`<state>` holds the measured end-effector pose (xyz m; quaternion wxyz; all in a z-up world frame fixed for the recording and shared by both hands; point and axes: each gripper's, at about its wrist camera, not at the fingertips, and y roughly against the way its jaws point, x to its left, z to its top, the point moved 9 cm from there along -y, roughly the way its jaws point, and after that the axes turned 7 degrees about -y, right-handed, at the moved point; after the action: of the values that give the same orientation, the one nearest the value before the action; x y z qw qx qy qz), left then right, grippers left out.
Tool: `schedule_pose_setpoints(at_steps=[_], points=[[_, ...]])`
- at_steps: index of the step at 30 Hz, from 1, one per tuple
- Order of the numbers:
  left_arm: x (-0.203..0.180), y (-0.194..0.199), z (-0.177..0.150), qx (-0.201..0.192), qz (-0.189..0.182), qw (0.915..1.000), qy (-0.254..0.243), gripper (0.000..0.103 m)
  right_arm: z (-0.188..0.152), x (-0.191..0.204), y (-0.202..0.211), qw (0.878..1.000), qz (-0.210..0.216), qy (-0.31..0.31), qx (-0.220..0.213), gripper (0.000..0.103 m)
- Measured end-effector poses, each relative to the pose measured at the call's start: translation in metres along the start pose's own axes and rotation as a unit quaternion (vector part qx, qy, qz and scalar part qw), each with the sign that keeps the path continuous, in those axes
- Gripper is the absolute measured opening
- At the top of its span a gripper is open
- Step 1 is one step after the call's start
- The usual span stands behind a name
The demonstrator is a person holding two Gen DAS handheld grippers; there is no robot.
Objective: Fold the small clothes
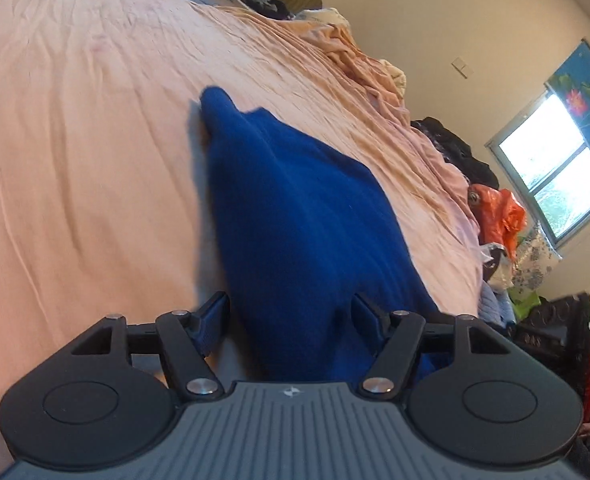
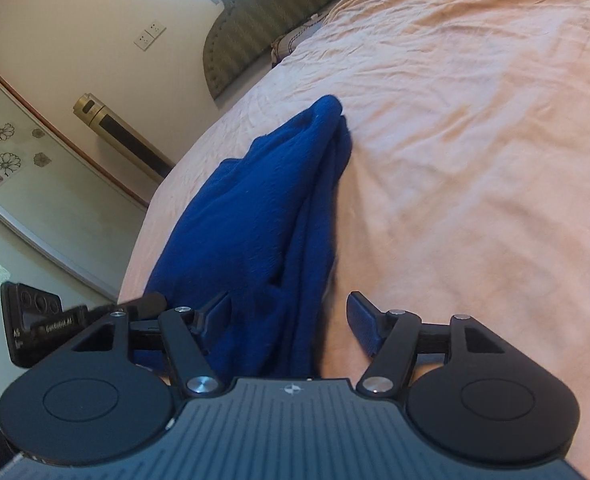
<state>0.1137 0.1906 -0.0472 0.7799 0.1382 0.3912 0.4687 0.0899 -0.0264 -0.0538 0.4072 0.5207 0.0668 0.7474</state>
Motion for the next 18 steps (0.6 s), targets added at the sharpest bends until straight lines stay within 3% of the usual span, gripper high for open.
schedule_pose_setpoints(at_steps=[1, 2, 3, 6, 9, 11, 14, 15, 17, 18], points=[[-0.003, -0.001, -0.003, 0.002, -0.005, 1.0, 0.001, 0.064, -0.002, 0.003, -0.002, 1.0, -0.006, 0.006, 0.009, 0.04], [-0.004, -0.002, -0.004, 0.0, 0.001, 1.0, -0.003, 0.056, -0.008, 0.005, -0.007, 1.0, -0.014, 0.011, 0.025, 0.014], [-0.002, -0.003, -0.004, 0.002, 0.017, 0.9998, -0.01, 0.027, -0.011, 0.005, -0.01, 0.999, -0.021, 0.013, 0.028, 0.014], [0.003, -0.003, -0.001, 0.02, 0.043, 0.9988, -0.008, 0.016, -0.014, 0.018, 0.0, 0.999, -0.024, 0.033, 0.012, 0.013], [-0.004, 0.002, -0.004, 0.023, 0.074, 0.9949, -0.065, 0.018, -0.021, 0.014, -0.002, 0.998, -0.051, 0.045, 0.011, 0.015], [-0.002, -0.002, -0.008, 0.013, 0.076, 0.9942, -0.075, 0.019, -0.025, 0.008, -0.006, 0.997, -0.061, 0.055, 0.002, 0.021], [-0.007, 0.013, -0.01, 0.003, 0.086, 0.9935, -0.074, 0.025, -0.021, 0.011, 0.013, 0.998, -0.055, 0.031, -0.012, 0.044], [-0.012, 0.024, -0.01, -0.009, 0.097, 0.9916, -0.086, 0.026, -0.015, 0.014, 0.024, 0.998, -0.052, 0.033, -0.034, 0.045], [-0.029, 0.045, -0.007, -0.054, 0.122, 0.9795, -0.151, 0.036, 0.003, 0.022, 0.042, 0.994, -0.055, 0.044, -0.089, 0.044], [-0.04, 0.052, -0.003, -0.079, 0.138, 0.9694, -0.188, 0.047, 0.013, 0.027, 0.042, 0.992, -0.06, 0.047, -0.105, 0.044]])
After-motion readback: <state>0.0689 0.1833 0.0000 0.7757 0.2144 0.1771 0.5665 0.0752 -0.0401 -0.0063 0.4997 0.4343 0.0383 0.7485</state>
